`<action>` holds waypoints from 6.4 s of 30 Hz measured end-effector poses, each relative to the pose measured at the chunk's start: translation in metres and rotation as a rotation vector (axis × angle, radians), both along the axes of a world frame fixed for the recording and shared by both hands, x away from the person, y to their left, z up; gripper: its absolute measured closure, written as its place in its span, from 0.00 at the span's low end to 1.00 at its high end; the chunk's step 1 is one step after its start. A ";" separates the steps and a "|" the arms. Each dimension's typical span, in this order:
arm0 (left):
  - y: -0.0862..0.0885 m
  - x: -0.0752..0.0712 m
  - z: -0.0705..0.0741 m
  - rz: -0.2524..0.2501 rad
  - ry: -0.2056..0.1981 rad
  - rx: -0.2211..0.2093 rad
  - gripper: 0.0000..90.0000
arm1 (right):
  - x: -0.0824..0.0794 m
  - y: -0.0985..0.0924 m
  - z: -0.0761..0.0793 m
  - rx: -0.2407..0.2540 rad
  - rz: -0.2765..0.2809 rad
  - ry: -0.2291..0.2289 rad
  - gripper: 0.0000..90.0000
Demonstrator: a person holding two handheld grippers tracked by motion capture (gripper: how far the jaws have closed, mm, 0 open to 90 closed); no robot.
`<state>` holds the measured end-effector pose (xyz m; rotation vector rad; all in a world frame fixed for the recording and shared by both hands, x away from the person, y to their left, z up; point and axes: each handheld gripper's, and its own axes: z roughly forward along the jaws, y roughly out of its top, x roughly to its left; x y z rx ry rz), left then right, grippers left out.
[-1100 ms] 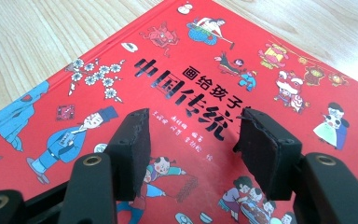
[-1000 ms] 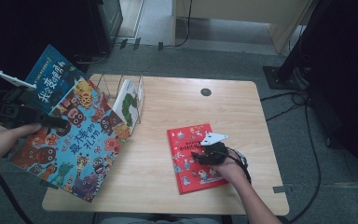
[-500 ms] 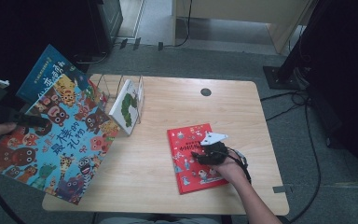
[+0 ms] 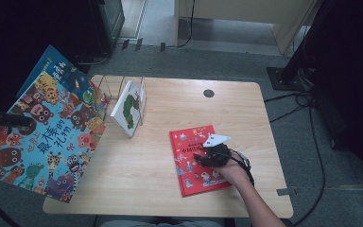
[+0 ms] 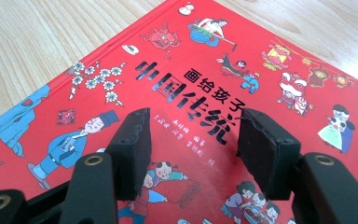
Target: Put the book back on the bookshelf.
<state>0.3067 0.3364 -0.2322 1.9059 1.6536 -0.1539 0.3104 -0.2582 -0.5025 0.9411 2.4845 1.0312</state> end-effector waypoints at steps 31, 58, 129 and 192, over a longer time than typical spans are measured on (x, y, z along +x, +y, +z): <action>0.008 0.060 0.016 0.178 -0.027 0.016 0.91 | 0.001 0.001 0.000 0.003 0.004 -0.005 0.49; -0.027 0.133 -0.014 0.187 -0.041 0.090 0.90 | -0.008 -0.006 -0.003 0.026 -0.024 -0.011 0.48; -0.099 0.057 -0.041 -0.054 -0.217 0.027 0.58 | 0.002 -0.020 0.002 0.073 -0.048 -0.010 0.48; -0.273 0.033 -0.233 -0.451 -0.216 0.003 0.73 | -0.011 -0.075 -0.005 0.043 -0.278 0.022 0.93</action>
